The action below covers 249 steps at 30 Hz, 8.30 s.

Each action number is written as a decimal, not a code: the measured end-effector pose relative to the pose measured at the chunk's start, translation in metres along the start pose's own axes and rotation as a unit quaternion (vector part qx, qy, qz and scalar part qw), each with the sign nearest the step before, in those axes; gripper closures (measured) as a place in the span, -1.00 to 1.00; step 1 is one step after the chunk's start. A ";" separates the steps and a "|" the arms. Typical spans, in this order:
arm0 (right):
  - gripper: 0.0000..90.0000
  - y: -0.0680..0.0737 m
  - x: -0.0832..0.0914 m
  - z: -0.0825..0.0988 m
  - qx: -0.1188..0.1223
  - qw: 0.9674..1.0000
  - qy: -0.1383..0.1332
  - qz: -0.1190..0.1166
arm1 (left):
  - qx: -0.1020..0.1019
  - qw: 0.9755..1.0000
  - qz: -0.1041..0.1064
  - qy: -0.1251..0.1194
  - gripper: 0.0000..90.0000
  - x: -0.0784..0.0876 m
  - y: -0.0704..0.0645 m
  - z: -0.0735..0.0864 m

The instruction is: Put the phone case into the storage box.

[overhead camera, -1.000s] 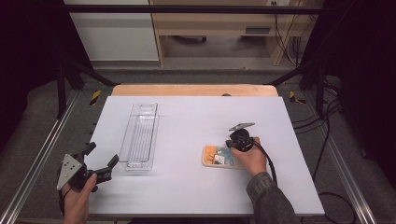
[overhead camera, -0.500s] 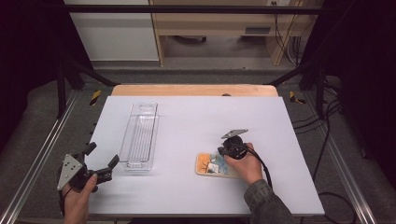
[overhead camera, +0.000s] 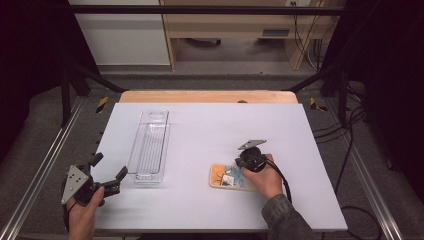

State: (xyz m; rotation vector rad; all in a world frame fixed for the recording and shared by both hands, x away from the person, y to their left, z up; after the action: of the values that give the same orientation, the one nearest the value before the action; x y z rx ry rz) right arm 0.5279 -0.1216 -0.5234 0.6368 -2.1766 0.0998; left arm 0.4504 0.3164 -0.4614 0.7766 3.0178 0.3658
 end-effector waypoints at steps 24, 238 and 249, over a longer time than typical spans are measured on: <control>1.00 0.016 0.008 0.014 -0.001 0.999 0.000 -0.034 | -0.001 1.000 0.000 0.001 -0.95 0.000 0.000 0.000; -0.95 0.010 0.035 0.054 0.183 0.971 0.109 -0.107 | -0.033 0.999 0.019 0.014 -0.95 -0.003 -0.009 0.000; -0.92 0.010 0.036 0.054 0.183 0.971 0.107 -0.112 | -0.034 0.999 0.019 0.016 -0.95 -0.004 -0.010 0.001</control>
State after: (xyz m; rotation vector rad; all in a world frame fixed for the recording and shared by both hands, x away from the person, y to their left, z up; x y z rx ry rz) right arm 0.4659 -0.1429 -0.5297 1.0257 -1.8782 0.4373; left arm 0.4490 0.3067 -0.4645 0.8329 3.0052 0.4822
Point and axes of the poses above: each handheld gripper's, and its own axes: x roughly backward along the jaws, z roughly out of its underside, y roughly to its left, the point moved 5 cm from there along -x, roughly forward along the jaws, and after that the axes turned 10 degrees about -x, right-handed, at the moved point
